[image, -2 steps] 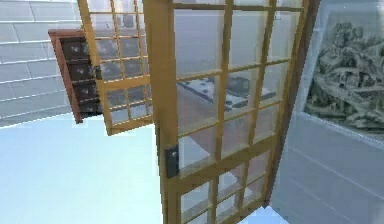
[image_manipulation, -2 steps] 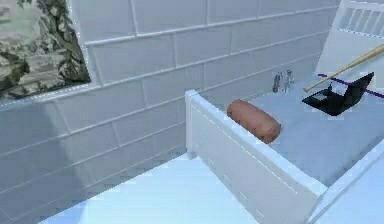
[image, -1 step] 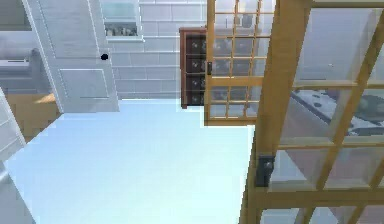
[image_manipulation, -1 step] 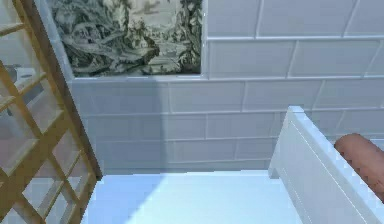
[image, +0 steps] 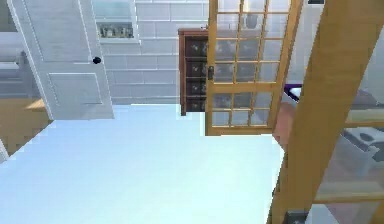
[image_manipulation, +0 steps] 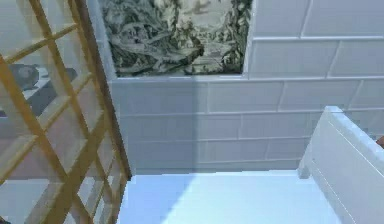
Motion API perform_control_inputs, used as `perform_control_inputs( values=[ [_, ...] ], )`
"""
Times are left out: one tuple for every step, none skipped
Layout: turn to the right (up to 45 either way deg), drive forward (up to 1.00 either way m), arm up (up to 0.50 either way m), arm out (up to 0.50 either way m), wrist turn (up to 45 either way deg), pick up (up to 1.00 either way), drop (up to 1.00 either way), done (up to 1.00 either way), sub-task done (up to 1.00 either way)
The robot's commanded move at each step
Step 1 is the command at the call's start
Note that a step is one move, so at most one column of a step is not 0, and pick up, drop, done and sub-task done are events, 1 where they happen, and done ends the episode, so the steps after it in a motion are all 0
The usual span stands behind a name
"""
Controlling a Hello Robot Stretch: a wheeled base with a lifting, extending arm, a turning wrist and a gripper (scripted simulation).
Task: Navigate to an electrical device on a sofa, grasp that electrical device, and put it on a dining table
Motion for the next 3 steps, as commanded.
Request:
perform_control_inputs(
  values=[
    [-45.0, 0.0, 0.0, 0.0, 0.0, 0.0, 0.0, 0.0, 0.0],
    [0.0, 1.0, 0.0, 0.0, 0.0, 0.0, 0.0, 0.0, 0.0],
    [0.0, 1.0, 0.0, 0.0, 0.0, 0.0, 0.0, 0.0, 0.0]
  ],
)
